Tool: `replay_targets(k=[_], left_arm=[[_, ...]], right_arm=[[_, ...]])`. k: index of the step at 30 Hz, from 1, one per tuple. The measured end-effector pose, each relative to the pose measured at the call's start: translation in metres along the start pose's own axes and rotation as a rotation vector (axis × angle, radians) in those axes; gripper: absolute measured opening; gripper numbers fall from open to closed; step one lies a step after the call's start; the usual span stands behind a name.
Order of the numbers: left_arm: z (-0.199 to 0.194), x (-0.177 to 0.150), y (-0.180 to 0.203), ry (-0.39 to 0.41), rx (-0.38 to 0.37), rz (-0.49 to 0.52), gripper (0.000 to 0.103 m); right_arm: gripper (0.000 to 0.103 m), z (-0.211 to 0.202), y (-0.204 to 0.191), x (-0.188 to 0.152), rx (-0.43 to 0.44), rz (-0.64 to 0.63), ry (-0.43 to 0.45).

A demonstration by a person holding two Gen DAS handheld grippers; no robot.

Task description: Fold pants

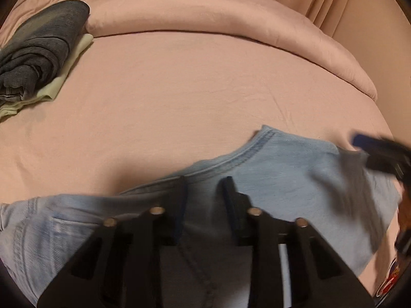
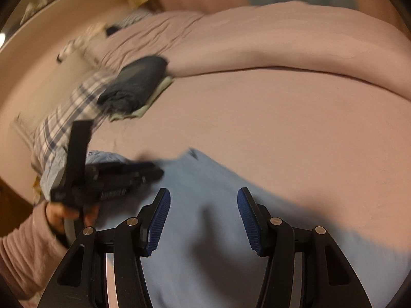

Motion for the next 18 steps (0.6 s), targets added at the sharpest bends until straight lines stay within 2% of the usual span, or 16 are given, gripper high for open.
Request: replay_targets(k=[2,4,7,8,9,10,11,12,15,18], left_arm=[[-0.005,-0.004,-0.012,0.005,-0.021,-0.007,0.016],[-0.009,-0.006,-0.021,0.011,-0.058,-0.034,0.015],[-0.014,-0.009,-0.026,0.031,-0.1,-0.069,0.015],[-0.016,-0.011,-0.027,0.039,-0.108,-0.077,0.015],[-0.016,-0.013,-0.026,0.048,-0.114,-0.081,0.015],[-0.019,-0.015,-0.028,0.059,-0.117,-0.079,0.015],[-0.02,-0.016,-0.026,0.065,-0.117,-0.076,0.015],[-0.021,-0.017,-0.027,0.069,-0.117,-0.073,0.015],[-0.024,-0.019,-0.029,0.075,-0.12,-0.073,0.015],[-0.026,-0.021,-0.031,0.069,-0.121,-0.076,0.015]], right_arm=[[0.055,0.012,-0.003,0.004,0.028,-0.002,-0.05],[0.055,0.037,0.001,0.01,0.033,0.027,-0.106],[0.055,0.065,0.002,0.014,0.088,0.087,-0.211],[0.046,0.073,-0.001,0.012,0.124,0.105,-0.253],[0.044,0.079,-0.004,0.011,0.136,0.104,-0.285],[0.039,0.085,-0.007,0.01,0.115,0.079,-0.305],[0.023,0.09,-0.008,0.009,0.086,0.053,-0.322],[0.014,0.091,-0.006,0.011,0.072,0.054,-0.318],[0.009,0.089,0.002,0.019,0.093,0.113,-0.281],[0.007,0.095,0.012,0.008,0.063,0.15,-0.294]])
Point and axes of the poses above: each gripper's, at about its wrist camera, not at the fingertips, and z roughly the way its jaws point, y to its right, x to its top, the point moved 1 cm from there along z, roughly the way its jaws point, and after that the axes turned 15 degrees about y, right-handed, at the moved point
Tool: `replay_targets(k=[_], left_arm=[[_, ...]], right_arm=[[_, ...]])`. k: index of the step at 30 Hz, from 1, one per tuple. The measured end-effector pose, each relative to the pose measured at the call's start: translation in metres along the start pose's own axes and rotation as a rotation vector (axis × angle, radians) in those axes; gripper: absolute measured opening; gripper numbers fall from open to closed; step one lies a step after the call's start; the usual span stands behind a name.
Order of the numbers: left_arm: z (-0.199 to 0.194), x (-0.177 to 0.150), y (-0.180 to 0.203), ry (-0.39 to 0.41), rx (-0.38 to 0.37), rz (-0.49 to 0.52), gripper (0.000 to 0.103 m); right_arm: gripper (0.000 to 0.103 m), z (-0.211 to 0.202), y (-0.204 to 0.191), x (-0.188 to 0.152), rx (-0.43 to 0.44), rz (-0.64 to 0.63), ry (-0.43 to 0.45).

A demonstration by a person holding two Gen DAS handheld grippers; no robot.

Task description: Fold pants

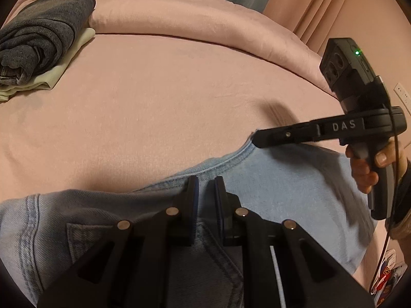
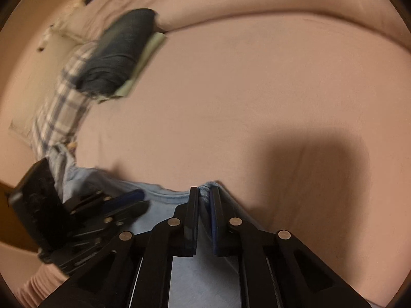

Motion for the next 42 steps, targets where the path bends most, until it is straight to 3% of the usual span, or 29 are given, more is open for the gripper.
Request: replay_targets(k=[3,6,7,8,10,14,18,22,29,31,32,34,37,40,42], left_arm=[[0.007,0.005,0.006,-0.007,0.003,0.0,0.015],[0.006,0.01,0.016,-0.025,0.053,0.028,0.018],[0.002,0.013,0.024,-0.023,0.071,0.052,0.03],[0.001,0.014,0.028,-0.016,0.071,0.063,0.049],[-0.002,0.018,0.047,0.013,0.033,0.083,0.06],[0.015,0.02,0.086,-0.02,-0.031,0.127,0.059],[0.046,0.011,0.126,-0.082,-0.063,0.189,0.058],[0.071,0.01,0.143,-0.101,-0.018,0.232,0.059],[0.087,0.031,0.143,-0.124,0.034,0.205,0.057],[0.073,0.035,0.15,-0.098,0.008,0.2,0.057],[0.065,0.035,0.155,-0.09,-0.014,0.202,0.057],[0.049,0.03,0.166,-0.085,-0.071,0.219,0.06],[0.035,0.013,0.186,-0.109,-0.144,0.266,0.06],[0.045,-0.017,0.199,-0.19,-0.13,0.32,0.058],[0.046,-0.033,0.201,-0.206,-0.087,0.343,0.058]], right_arm=[[0.007,-0.013,0.005,0.0,0.01,0.062,0.055],[0.007,-0.049,-0.001,0.007,-0.008,0.057,0.187],[0.007,-0.062,-0.003,0.005,-0.024,0.034,0.213],[0.008,-0.08,-0.003,-0.002,-0.049,-0.004,0.224],[0.012,-0.099,-0.002,-0.02,-0.105,-0.076,0.219],[0.016,-0.128,0.005,-0.059,-0.142,-0.112,0.213],[0.016,-0.135,0.019,-0.076,-0.19,-0.111,0.206],[0.016,-0.109,0.036,-0.072,-0.286,-0.106,0.165],[0.016,-0.098,0.054,-0.048,-0.257,0.02,0.281],[0.017,-0.115,0.057,-0.048,-0.237,0.073,0.322],[0.024,-0.126,0.058,-0.05,-0.251,0.079,0.338],[0.036,-0.146,0.061,-0.06,-0.279,0.084,0.35],[0.038,-0.183,0.07,-0.094,-0.327,0.082,0.355],[0.038,-0.198,0.096,-0.129,-0.401,0.138,0.309],[0.037,-0.208,0.108,-0.151,-0.361,0.194,0.335]])
Point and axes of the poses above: each gripper's, at about its wrist camera, not at the fingertips, and z roughly the way its jaws point, y to its right, x to its top, the point moved 1 cm from there along z, roughly the way its jaws point, and after that the axes turned 15 degrees about y, right-handed, at the moved point
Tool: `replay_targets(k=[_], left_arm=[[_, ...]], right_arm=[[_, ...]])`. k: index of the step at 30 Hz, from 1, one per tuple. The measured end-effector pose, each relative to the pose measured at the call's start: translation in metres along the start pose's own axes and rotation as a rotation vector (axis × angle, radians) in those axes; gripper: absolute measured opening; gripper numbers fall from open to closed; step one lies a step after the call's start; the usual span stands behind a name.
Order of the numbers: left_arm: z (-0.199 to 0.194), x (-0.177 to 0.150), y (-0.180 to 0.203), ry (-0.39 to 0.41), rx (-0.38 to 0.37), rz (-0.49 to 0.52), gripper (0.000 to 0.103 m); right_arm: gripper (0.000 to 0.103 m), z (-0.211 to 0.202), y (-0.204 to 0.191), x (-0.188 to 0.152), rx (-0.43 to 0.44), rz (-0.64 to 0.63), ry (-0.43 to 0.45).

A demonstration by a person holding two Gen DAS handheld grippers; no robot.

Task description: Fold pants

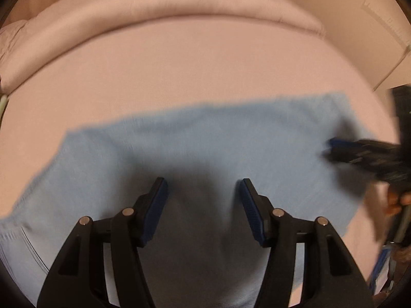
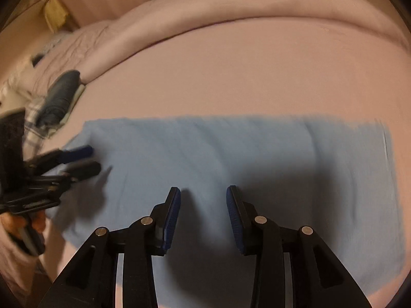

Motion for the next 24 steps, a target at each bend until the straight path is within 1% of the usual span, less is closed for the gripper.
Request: replay_targets(k=[1,2,5,6,7,9,11,13,16,19,23,24], left_arm=[[-0.005,-0.003,0.004,0.014,0.005,0.013,0.059],[-0.01,-0.007,0.008,0.006,-0.008,0.016,0.06],[-0.032,-0.019,0.017,-0.002,-0.035,0.03,0.061],[-0.039,-0.022,0.019,0.001,-0.032,0.036,0.061],[-0.045,-0.024,0.021,0.007,-0.028,0.037,0.063],[-0.055,-0.026,0.023,0.034,-0.042,0.012,0.07],[-0.067,-0.025,0.026,0.072,-0.046,-0.036,0.08],[-0.072,-0.025,0.031,0.106,-0.068,-0.09,0.082],[-0.072,-0.023,0.041,0.116,-0.103,-0.168,0.082],[-0.067,-0.019,0.054,0.105,-0.14,-0.236,0.082],[-0.05,-0.01,0.065,0.075,-0.162,-0.279,0.082],[-0.046,-0.009,0.065,0.066,-0.17,-0.3,0.082]], right_arm=[[0.037,-0.009,0.004,-0.003,0.015,0.028,0.008],[0.037,-0.02,0.007,-0.007,0.016,0.044,0.007],[0.042,-0.056,0.024,-0.019,-0.015,0.086,0.045],[0.047,-0.07,0.031,-0.023,-0.02,0.125,0.07],[0.049,-0.085,0.042,-0.029,-0.018,0.186,0.101],[0.056,-0.107,0.06,-0.041,-0.007,0.294,0.159],[0.062,-0.124,0.076,-0.053,-0.014,0.394,0.216],[0.064,-0.126,0.085,-0.065,-0.023,0.448,0.241],[0.064,-0.119,0.1,-0.072,-0.012,0.544,0.254],[0.064,-0.108,0.109,-0.068,-0.037,0.581,0.301],[0.064,-0.091,0.115,-0.052,-0.072,0.605,0.355],[0.064,-0.096,0.124,-0.052,-0.077,0.608,0.364]])
Point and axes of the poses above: each gripper's, at about its wrist camera, not at the fingertips, and z roughly the way its jaws point, y to its right, x to its top, the point moved 1 cm from there along z, roughly the way its jaws point, and after that the axes turned 15 degrees about y, right-handed, at the moved point
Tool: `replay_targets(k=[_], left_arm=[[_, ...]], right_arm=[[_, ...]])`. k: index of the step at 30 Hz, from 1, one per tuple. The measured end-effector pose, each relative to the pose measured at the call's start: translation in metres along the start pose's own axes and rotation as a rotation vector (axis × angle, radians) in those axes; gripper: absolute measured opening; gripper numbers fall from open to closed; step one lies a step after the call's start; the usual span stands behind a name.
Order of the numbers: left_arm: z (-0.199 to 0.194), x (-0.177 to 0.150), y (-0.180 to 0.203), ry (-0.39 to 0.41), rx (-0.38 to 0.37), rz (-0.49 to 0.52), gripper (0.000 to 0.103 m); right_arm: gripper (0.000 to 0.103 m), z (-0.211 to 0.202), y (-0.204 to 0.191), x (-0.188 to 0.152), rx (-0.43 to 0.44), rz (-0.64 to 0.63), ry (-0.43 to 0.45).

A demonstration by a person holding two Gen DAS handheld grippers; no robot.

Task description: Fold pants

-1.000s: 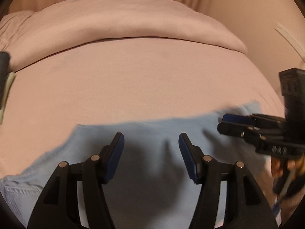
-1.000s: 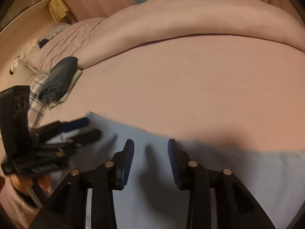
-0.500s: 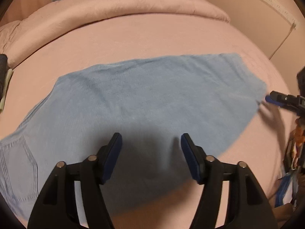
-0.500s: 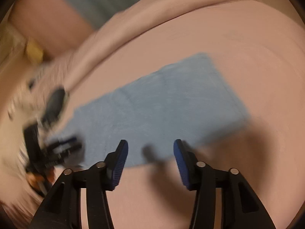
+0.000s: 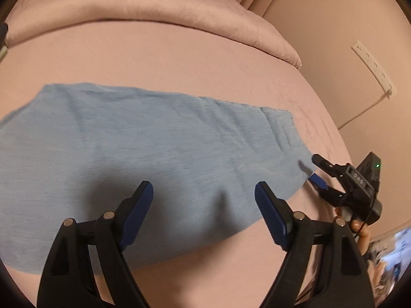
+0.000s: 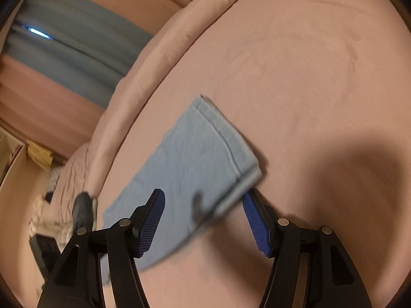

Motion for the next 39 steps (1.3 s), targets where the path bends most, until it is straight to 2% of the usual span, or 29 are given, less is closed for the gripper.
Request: replay_targets(k=[4,5,6,7,8,10,13,15,17,20,24,28,30,31,32,33,35,39], left_arm=[[0.015,-0.003,-0.01,-0.051,-0.022,-0.123,0.082],[0.017,-0.006,-0.011,-0.064,-0.019,-0.135,0.082],[0.021,-0.009,-0.014,-0.076,-0.017,-0.149,0.082],[0.021,-0.01,-0.016,-0.073,-0.024,-0.159,0.082],[0.019,-0.01,-0.018,-0.063,-0.035,-0.172,0.082],[0.018,-0.008,-0.021,-0.065,-0.052,-0.195,0.082],[0.016,-0.006,-0.026,-0.064,-0.073,-0.248,0.082],[0.014,-0.003,-0.029,-0.057,-0.08,-0.287,0.082],[0.01,0.002,-0.031,-0.043,-0.12,-0.343,0.082],[0.004,0.011,-0.029,-0.019,-0.188,-0.417,0.082],[-0.004,0.021,-0.022,0.01,-0.267,-0.474,0.082],[-0.001,0.021,-0.02,-0.015,-0.267,-0.469,0.079],[0.005,0.02,-0.021,-0.031,-0.248,-0.481,0.064],[0.01,0.018,-0.023,-0.043,-0.244,-0.494,0.045],[0.014,0.017,-0.026,-0.054,-0.24,-0.513,0.033],[0.015,0.016,-0.028,-0.058,-0.229,-0.524,0.03],[0.017,0.015,-0.032,-0.059,-0.193,-0.519,0.016],[0.013,0.016,-0.039,-0.04,-0.163,-0.517,0.009]], right_arm=[[0.061,0.003,0.003,0.011,-0.007,-0.015,0.022],[0.05,0.003,0.002,0.011,-0.011,-0.035,0.026],[0.031,0.002,0.002,0.012,-0.018,-0.053,0.027],[0.022,0.003,0.004,0.012,-0.029,-0.062,0.026],[0.017,0.006,0.006,0.012,-0.032,-0.051,0.019],[0.015,0.005,0.003,0.012,-0.03,-0.067,0.032],[0.014,-0.004,-0.019,0.012,-0.007,-0.17,0.069],[0.014,-0.011,-0.048,0.008,0.038,-0.291,0.097],[0.014,-0.015,-0.081,-0.003,0.083,-0.432,0.104],[0.014,-0.012,-0.117,-0.031,0.155,-0.576,0.072],[0.014,0.0,-0.145,-0.074,0.196,-0.703,0.012],[0.014,0.001,-0.161,-0.103,0.273,-0.771,-0.033],[0.014,0.001,-0.168,-0.114,0.291,-0.818,-0.045],[0.014,0.001,-0.17,-0.118,0.294,-0.833,-0.051],[0.014,0.001,-0.171,-0.122,0.295,-0.845,-0.059],[0.014,0.0,-0.172,-0.124,0.294,-0.854,-0.067],[0.014,0.001,-0.171,-0.128,0.286,-0.871,-0.076],[0.015,0.0,-0.171,-0.13,0.279,-0.891,-0.083]])
Point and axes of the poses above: each gripper's, at about its wrist camera, not at the fingertips, and z roughly the way its jaws point, y to its right, x to its top, the point moved 1 cm from there along z, roughly the way its jaws point, and after that the axes turned 15 degrees about y, right-handed, at the moved point
